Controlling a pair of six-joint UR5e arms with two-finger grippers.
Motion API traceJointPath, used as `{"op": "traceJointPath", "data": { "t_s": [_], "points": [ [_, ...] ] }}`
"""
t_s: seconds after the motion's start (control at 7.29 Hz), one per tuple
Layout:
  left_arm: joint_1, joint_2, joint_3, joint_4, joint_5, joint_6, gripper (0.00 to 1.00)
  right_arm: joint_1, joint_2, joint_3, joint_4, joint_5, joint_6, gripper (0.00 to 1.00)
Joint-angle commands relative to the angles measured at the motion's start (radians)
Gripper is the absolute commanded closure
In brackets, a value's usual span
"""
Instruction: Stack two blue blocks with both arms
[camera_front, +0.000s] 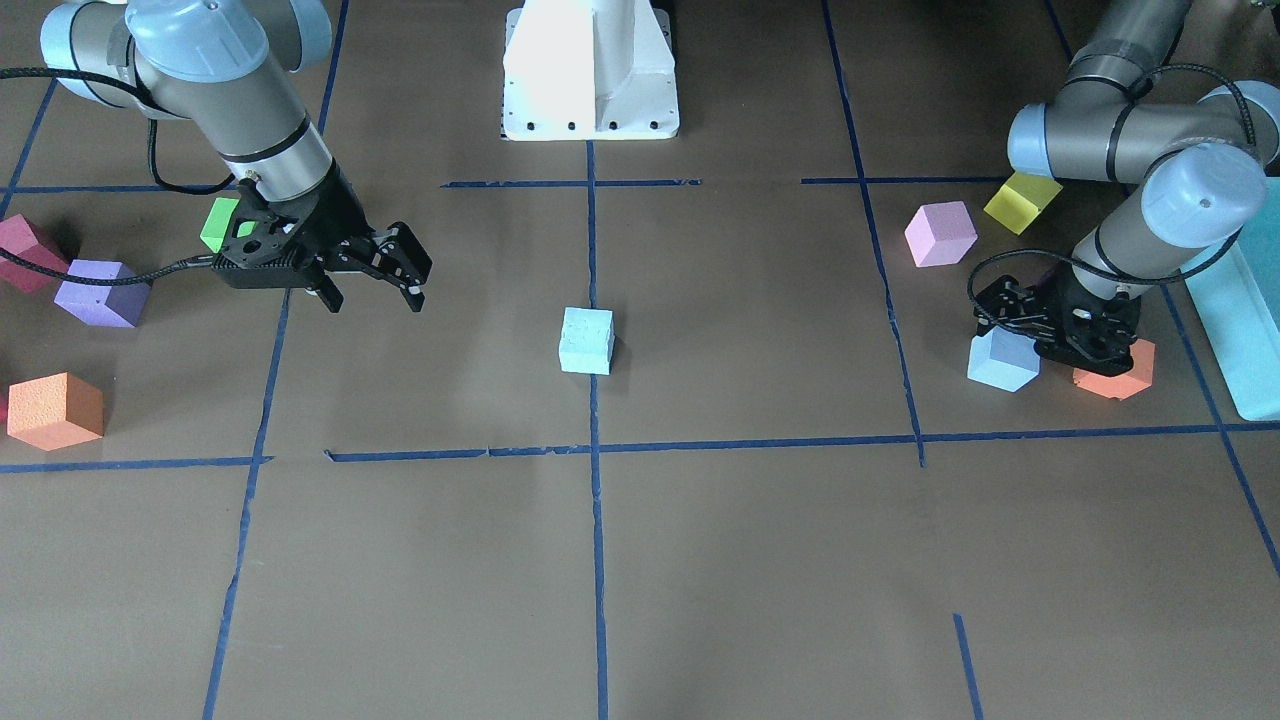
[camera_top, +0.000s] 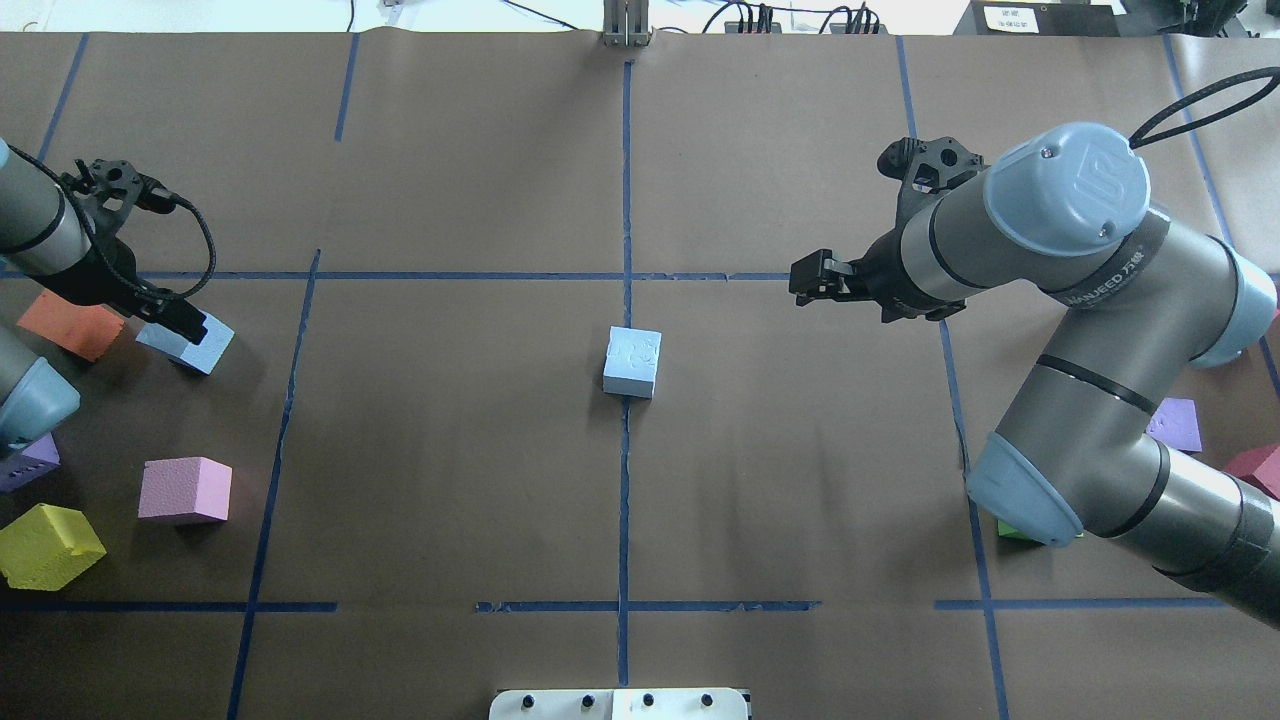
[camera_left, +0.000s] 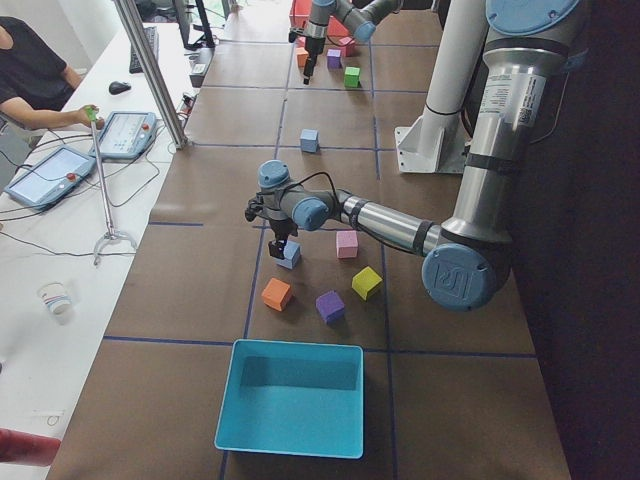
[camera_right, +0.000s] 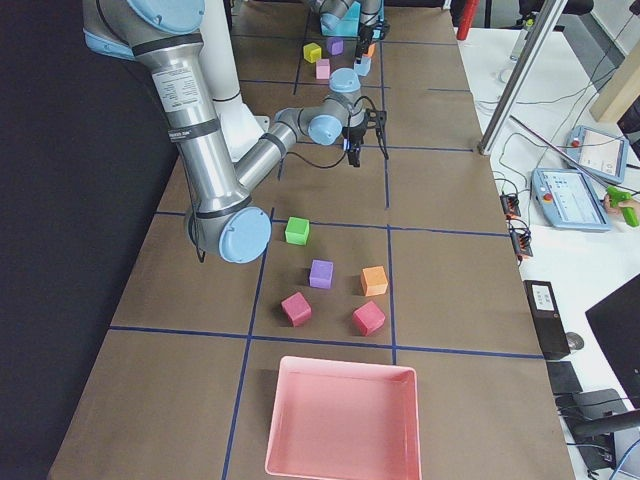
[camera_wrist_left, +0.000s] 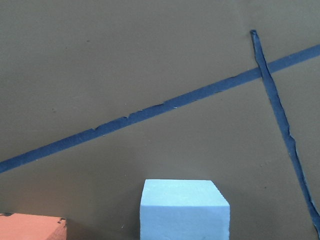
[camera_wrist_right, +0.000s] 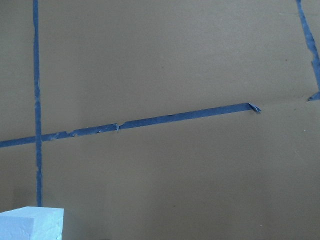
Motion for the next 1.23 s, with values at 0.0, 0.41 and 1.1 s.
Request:
{"op": "traceJointPath", "data": {
  "t_s": [0.0, 0.41, 1.1],
  "points": [
    [0.024, -0.011, 0.049, -0.003, 0.000, 0.001, 0.01, -0.002, -0.001, -0.009, 0.002, -0.002, -0.004, 0.00],
    [0.047, -0.016, 0.073, -0.004, 0.010, 0.001, 0.08, -0.005, -0.001, -0.023, 0.002, -0.003, -0.005, 0.00],
    [0.044, -0.109, -0.038, 0.032, 0.009, -0.177, 0.82, 0.019, -0.005, -0.025, 0.000, -0.006, -0.053, 0.00]
  ]
}}
